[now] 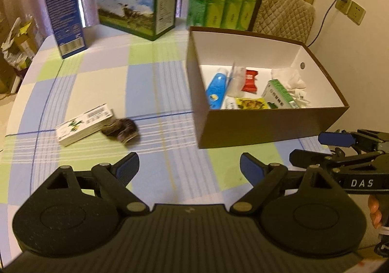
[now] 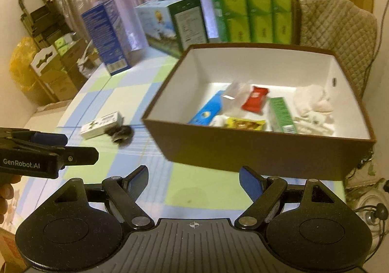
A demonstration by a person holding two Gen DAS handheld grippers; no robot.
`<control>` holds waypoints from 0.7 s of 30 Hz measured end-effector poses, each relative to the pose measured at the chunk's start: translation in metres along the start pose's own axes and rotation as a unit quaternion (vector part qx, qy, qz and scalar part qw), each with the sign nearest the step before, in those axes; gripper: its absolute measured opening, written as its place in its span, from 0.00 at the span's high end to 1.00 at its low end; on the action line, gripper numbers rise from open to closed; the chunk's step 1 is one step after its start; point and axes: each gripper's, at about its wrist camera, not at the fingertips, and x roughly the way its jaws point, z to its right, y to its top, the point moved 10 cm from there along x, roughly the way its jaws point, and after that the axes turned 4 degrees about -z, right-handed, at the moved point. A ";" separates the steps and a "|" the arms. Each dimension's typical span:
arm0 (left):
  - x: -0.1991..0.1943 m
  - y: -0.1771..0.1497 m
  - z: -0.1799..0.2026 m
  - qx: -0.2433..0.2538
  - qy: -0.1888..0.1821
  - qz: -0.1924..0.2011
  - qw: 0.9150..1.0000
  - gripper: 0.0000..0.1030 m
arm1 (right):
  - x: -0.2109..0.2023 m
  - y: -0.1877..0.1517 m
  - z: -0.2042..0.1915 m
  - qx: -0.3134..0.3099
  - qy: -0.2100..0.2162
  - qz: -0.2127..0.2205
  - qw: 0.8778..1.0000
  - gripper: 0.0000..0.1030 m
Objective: Organize objects
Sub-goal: 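Withdraw both tools from the box toward the medicine box and scrunchie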
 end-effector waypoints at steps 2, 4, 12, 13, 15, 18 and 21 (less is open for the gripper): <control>-0.002 -0.004 -0.012 -0.005 0.003 0.000 1.000 0.15 | 0.006 -0.002 -0.012 -0.004 0.004 -0.004 1.000 0.23; -0.005 -0.006 -0.024 -0.010 0.005 0.000 1.000 0.15 | 0.012 -0.004 -0.024 -0.009 0.006 -0.009 1.000 0.23; -0.007 -0.022 -0.076 -0.031 0.023 -0.007 0.999 0.15 | 0.040 -0.013 -0.068 -0.025 0.018 -0.027 0.999 0.23; -0.007 -0.024 -0.081 -0.033 0.025 -0.008 0.999 0.15 | 0.043 -0.014 -0.073 -0.025 0.019 -0.029 0.999 0.23; -0.007 -0.027 -0.093 -0.037 0.028 -0.010 0.999 0.15 | 0.049 -0.014 -0.082 -0.028 0.022 -0.032 0.999 0.23; -0.007 -0.031 -0.106 -0.041 0.031 -0.012 0.999 0.15 | 0.057 -0.014 -0.094 -0.034 0.025 -0.037 0.998 0.23; -0.007 -0.035 -0.118 -0.044 0.034 -0.015 0.998 0.15 | 0.065 -0.015 -0.103 -0.036 0.026 -0.041 0.998 0.23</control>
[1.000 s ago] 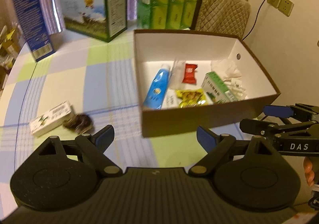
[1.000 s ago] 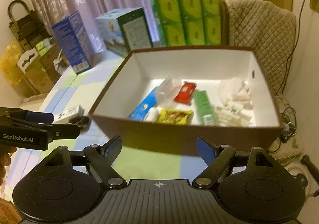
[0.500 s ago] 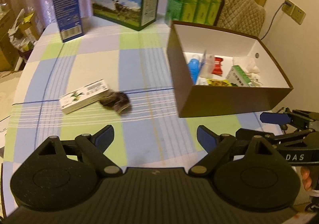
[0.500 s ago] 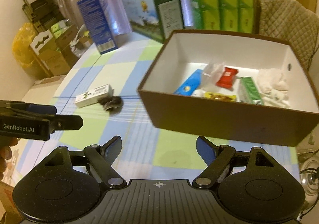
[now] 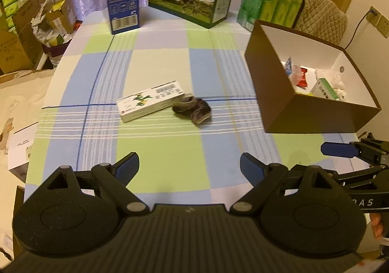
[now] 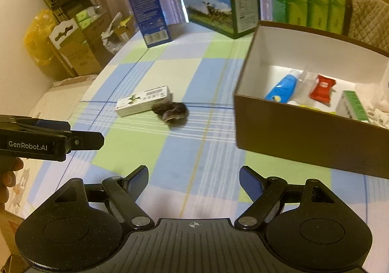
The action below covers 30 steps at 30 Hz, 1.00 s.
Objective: Organize objects
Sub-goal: 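Withdraw both tools from the box toward the medicine box and scrunchie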
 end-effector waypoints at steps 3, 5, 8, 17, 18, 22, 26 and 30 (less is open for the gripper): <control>0.002 -0.001 -0.009 -0.002 0.004 -0.002 1.000 0.15 | 0.007 0.001 -0.009 -0.002 0.000 -0.002 1.000 0.23; 0.003 -0.001 -0.016 -0.003 0.005 -0.003 1.000 0.15 | 0.011 0.002 -0.013 -0.005 0.000 -0.003 1.000 0.23; 0.005 -0.001 -0.024 -0.003 0.008 -0.004 1.000 0.15 | 0.018 0.005 -0.020 -0.009 0.000 -0.002 1.000 0.23; 0.017 0.004 -0.047 -0.001 0.019 -0.007 1.000 0.15 | 0.041 0.018 -0.037 -0.024 -0.004 0.006 1.000 0.23; 0.019 0.004 -0.050 0.000 0.022 -0.008 1.000 0.15 | 0.044 0.020 -0.039 -0.025 -0.004 0.006 1.000 0.23; 0.028 0.008 -0.061 0.002 0.030 -0.013 0.999 0.15 | 0.056 0.029 -0.045 -0.033 -0.006 0.009 0.999 0.23; 0.038 0.015 -0.072 0.006 0.037 -0.014 0.999 0.15 | 0.070 0.037 -0.048 -0.041 -0.011 0.008 0.999 0.23; 0.054 0.022 -0.081 0.018 0.047 -0.019 0.999 0.15 | 0.084 0.046 -0.048 -0.049 -0.017 0.010 0.999 0.23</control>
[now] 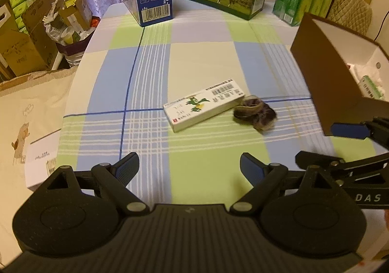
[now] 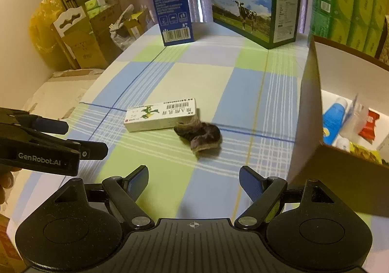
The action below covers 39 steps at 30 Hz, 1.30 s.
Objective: Organize objects
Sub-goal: 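Grasp the white medicine box with the left tool while the right tool grasps the scrunchie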
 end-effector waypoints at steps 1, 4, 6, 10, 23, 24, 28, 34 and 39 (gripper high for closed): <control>0.004 0.002 -0.002 0.003 0.002 -0.002 1.000 0.15 | 0.004 0.002 0.001 -0.002 -0.002 0.000 1.000 0.23; 0.016 0.007 -0.006 0.010 0.004 -0.007 1.000 0.15 | 0.016 0.006 0.003 0.001 -0.004 -0.004 1.000 0.23; 0.023 0.012 -0.008 0.016 0.004 -0.008 1.000 0.15 | 0.022 0.009 0.006 0.002 -0.007 -0.001 1.000 0.24; 0.037 0.021 -0.010 0.030 0.000 -0.010 1.000 0.15 | 0.036 0.016 0.008 0.000 -0.008 0.000 1.000 0.24; 0.077 0.043 -0.012 0.084 -0.004 -0.015 0.996 0.15 | 0.081 0.025 0.011 -0.001 -0.014 -0.011 1.000 0.30; 0.080 0.044 -0.012 0.087 -0.004 -0.017 0.996 0.15 | 0.085 0.024 0.012 0.001 -0.014 -0.014 1.000 0.32; 0.088 0.046 -0.011 0.101 -0.006 -0.022 0.995 0.15 | 0.094 0.024 0.015 0.003 -0.013 -0.021 1.000 0.38; 0.097 0.051 -0.006 0.137 -0.011 -0.018 0.990 0.15 | 0.094 0.018 0.024 0.013 -0.020 -0.033 0.999 0.81; 0.106 0.059 0.001 0.174 -0.024 -0.011 0.984 0.15 | 0.083 0.010 0.043 0.053 -0.041 -0.040 0.997 0.82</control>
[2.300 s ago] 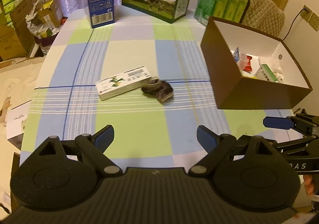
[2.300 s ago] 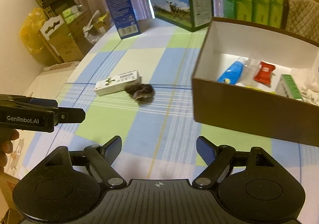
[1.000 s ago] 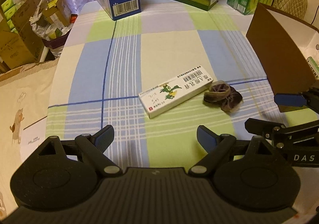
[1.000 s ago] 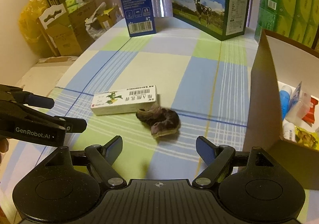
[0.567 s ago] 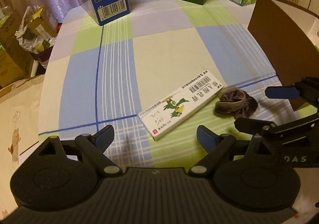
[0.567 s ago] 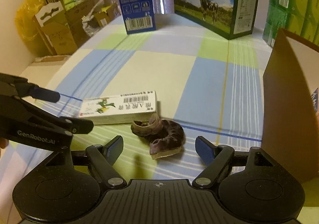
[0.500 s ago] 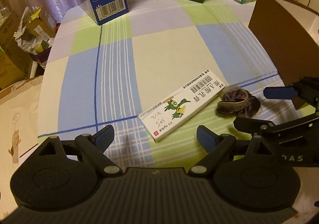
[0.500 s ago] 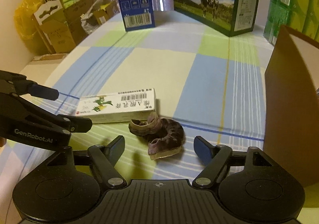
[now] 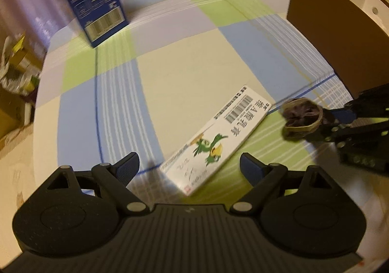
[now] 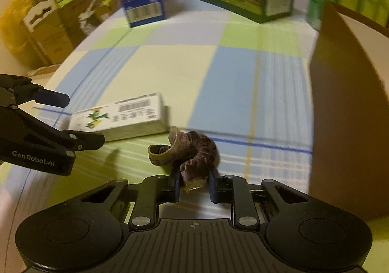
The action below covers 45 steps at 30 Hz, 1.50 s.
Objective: Organize objects
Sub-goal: 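Grasp the white medicine box with the left tool while the right tool grasps the scrunchie, then lift and carry the medicine box and scrunchie with both tools to the box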
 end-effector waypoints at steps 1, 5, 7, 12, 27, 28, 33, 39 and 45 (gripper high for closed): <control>0.003 0.002 0.001 0.007 -0.001 0.000 1.000 0.15 | -0.002 -0.001 0.004 0.007 -0.004 -0.001 1.000 0.82; 0.014 0.009 0.007 0.026 -0.009 0.000 1.000 0.15 | -0.009 -0.005 0.017 0.030 -0.015 -0.005 0.999 0.82; 0.018 0.013 0.010 0.032 -0.013 0.002 0.999 0.15 | -0.012 -0.006 0.021 0.039 -0.018 -0.007 0.999 0.82; 0.024 0.017 0.018 0.038 -0.030 0.004 0.999 0.20 | -0.016 -0.012 0.026 0.045 -0.017 -0.014 0.999 0.82; 0.002 -0.017 0.035 -0.047 -0.046 -0.024 0.998 0.64 | -0.034 -0.034 0.033 0.043 -0.012 -0.021 0.999 0.82; -0.001 -0.022 0.037 -0.058 -0.043 -0.030 0.997 0.64 | -0.036 -0.037 0.033 0.042 -0.010 -0.023 0.999 0.82; -0.018 -0.049 0.057 -0.104 -0.042 -0.063 0.992 0.64 | -0.051 -0.059 0.037 0.035 -0.003 -0.035 0.999 0.82; -0.036 -0.071 0.090 -0.138 -0.069 -0.082 0.985 0.64 | -0.070 -0.088 0.045 0.037 -0.001 -0.051 0.998 0.82; -0.044 -0.074 0.119 -0.134 -0.095 -0.082 0.983 0.63 | -0.083 -0.109 0.049 0.046 0.005 -0.054 0.997 0.81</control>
